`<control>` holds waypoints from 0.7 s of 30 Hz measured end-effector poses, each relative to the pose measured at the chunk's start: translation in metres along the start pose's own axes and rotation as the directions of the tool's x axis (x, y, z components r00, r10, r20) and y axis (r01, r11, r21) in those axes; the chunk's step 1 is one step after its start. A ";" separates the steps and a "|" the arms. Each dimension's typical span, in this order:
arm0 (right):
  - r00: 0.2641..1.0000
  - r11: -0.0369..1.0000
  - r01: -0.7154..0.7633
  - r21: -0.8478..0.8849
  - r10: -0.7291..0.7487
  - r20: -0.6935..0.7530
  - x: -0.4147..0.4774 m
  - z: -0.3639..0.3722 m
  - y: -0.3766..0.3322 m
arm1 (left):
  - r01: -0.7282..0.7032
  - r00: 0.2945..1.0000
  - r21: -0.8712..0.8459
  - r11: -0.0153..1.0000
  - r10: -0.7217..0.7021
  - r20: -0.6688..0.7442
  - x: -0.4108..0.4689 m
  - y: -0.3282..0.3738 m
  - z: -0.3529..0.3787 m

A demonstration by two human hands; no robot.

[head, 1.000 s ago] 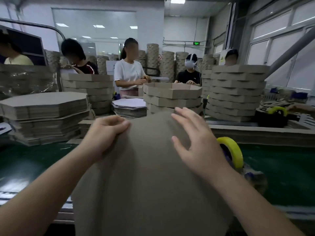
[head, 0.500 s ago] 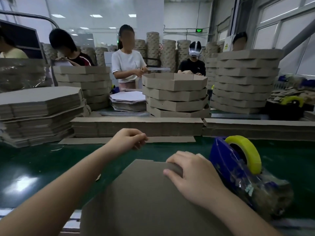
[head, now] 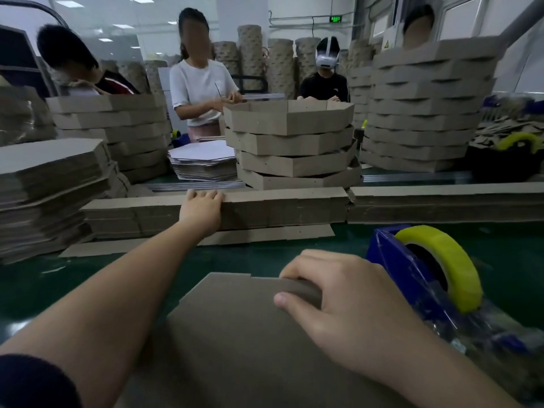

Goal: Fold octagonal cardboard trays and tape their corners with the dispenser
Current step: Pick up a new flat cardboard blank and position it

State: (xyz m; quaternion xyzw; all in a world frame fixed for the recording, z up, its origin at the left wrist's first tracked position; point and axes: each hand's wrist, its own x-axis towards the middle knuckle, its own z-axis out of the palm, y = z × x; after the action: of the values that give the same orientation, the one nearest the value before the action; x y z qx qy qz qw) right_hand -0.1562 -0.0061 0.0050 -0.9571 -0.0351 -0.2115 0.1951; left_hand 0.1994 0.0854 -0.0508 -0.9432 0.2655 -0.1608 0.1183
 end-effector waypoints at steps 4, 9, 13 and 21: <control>1.000 1.000 -0.007 0.007 0.007 -0.013 0.002 0.002 0.004 | -0.054 0.994 0.167 0.984 0.069 -0.085 0.002 0.000 -0.004; 1.000 1.000 -0.011 0.013 0.011 -0.027 0.001 0.003 0.003 | -0.119 0.980 0.263 0.957 0.156 -0.126 -0.013 -0.010 -0.012; 1.000 1.000 -0.022 0.019 0.023 -0.013 -0.001 0.002 0.002 | -0.133 0.924 0.234 0.963 0.206 -0.322 -0.036 -0.018 -0.033; 0.998 0.999 0.016 -0.036 -0.014 0.060 -0.026 0.013 -0.018 | -0.303 0.766 -0.222 0.927 0.098 -0.635 -0.108 -0.011 -0.117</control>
State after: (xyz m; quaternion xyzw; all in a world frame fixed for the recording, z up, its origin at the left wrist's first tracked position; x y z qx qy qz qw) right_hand -0.1771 0.0165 -0.0103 -0.9661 -0.0444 -0.1849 0.1747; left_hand 0.0743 0.1371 0.0344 -0.8115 0.4116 -0.4005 -0.1080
